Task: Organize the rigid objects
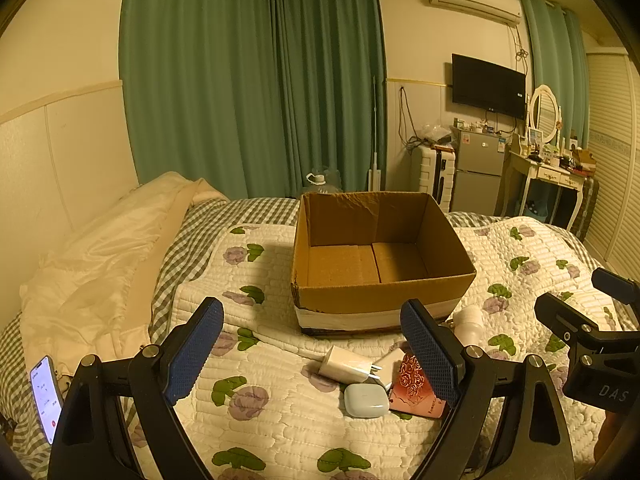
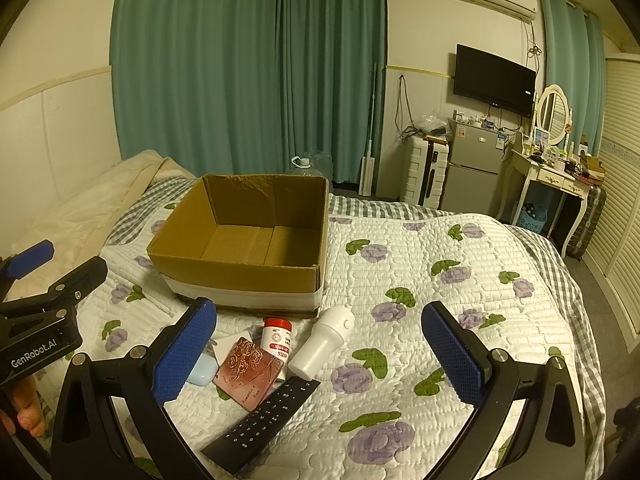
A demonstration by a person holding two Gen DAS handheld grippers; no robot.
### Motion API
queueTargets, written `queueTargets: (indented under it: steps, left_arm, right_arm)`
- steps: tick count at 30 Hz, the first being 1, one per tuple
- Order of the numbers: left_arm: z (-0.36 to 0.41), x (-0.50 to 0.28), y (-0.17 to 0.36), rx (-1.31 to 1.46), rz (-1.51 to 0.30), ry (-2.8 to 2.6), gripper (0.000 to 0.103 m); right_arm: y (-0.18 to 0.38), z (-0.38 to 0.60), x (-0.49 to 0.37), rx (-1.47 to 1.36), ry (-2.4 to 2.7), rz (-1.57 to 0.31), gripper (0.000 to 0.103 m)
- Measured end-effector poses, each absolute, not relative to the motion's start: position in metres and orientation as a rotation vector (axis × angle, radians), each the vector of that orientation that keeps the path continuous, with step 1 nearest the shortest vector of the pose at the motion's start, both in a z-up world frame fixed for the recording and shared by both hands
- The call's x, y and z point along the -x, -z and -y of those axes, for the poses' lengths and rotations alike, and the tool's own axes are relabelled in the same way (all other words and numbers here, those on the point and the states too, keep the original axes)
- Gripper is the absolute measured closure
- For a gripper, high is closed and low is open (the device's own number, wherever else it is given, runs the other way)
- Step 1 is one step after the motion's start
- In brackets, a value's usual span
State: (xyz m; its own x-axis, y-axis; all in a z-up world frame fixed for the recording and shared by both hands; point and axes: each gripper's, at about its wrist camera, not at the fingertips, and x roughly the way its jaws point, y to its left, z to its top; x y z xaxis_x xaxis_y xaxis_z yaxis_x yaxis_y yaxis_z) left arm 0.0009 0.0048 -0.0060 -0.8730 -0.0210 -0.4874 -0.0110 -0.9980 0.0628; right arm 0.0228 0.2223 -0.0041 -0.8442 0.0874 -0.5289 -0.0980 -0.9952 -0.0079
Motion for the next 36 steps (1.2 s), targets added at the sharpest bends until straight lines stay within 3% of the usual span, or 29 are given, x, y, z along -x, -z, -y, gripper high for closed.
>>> queueTargets:
  steps: [27, 36]
  left_arm:
    - [-0.007, 0.004, -0.003, -0.798, 0.163, 3.045, 0.011]
    - [0.001, 0.052, 0.043, -0.996, 0.139, 2.952, 0.011]
  right_arm:
    - [-0.007, -0.22, -0.019, 0.881, -2.908, 0.031, 0.0]
    - [0.017, -0.236, 0.031, 1.023, -2.838, 0.033, 0.003]
